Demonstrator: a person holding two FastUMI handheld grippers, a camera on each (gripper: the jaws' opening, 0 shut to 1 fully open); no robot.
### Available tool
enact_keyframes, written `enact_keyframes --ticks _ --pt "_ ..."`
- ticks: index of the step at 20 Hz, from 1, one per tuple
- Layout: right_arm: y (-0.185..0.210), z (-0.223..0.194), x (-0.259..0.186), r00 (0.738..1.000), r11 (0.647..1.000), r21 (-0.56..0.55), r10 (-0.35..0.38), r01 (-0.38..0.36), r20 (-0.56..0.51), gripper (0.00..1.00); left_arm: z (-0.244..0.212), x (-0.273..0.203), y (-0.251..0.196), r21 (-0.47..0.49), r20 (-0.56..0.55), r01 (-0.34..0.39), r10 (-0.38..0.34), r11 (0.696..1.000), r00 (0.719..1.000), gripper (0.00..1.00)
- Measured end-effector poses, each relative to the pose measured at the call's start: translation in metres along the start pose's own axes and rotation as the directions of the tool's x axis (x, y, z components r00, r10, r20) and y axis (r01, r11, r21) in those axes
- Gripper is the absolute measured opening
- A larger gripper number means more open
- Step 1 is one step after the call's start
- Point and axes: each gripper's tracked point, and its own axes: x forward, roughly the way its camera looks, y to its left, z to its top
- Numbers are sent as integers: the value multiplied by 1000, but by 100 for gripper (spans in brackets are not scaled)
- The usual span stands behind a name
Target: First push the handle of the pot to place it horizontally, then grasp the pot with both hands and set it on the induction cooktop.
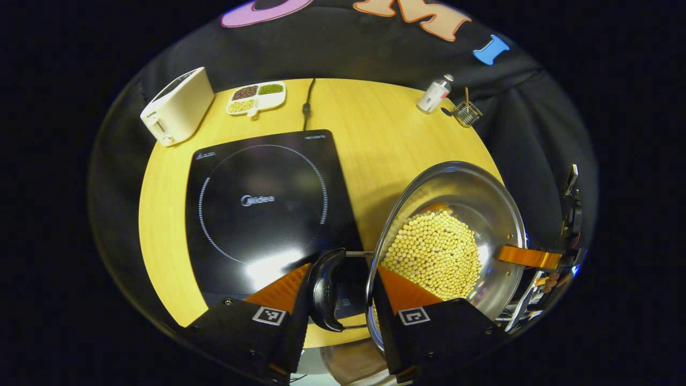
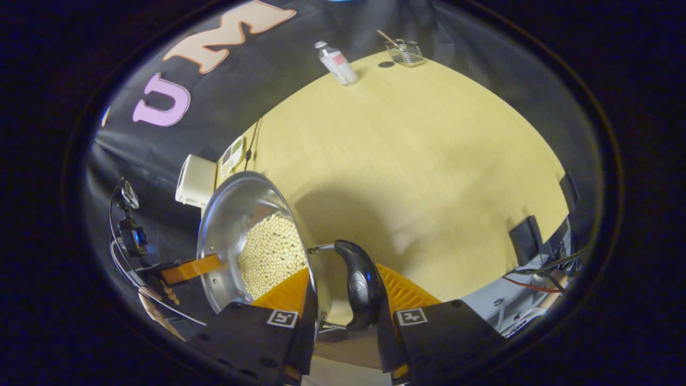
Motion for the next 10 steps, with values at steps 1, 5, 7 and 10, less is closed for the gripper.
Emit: enact_keyframes --ticks 1,5,7,10 --pt "12 -2 3 1000 1000 -10 2 -2 3 52 0 -3 11 -6 7 -2 2 1000 1000 61" --pt "57 -6 22 1000 999 -50 10 -10 -5 52 3 -12 58 -30 27 -22 23 999 999 61" --pt "78 -7 34 1000 998 -60 15 -16 -10 52 7 -16 80 -28 44 -37 38 999 998 61" --pt "110 -8 54 1000 997 -75 20 -21 -15 52 15 -18 114 -19 64 -69 71 997 995 63"
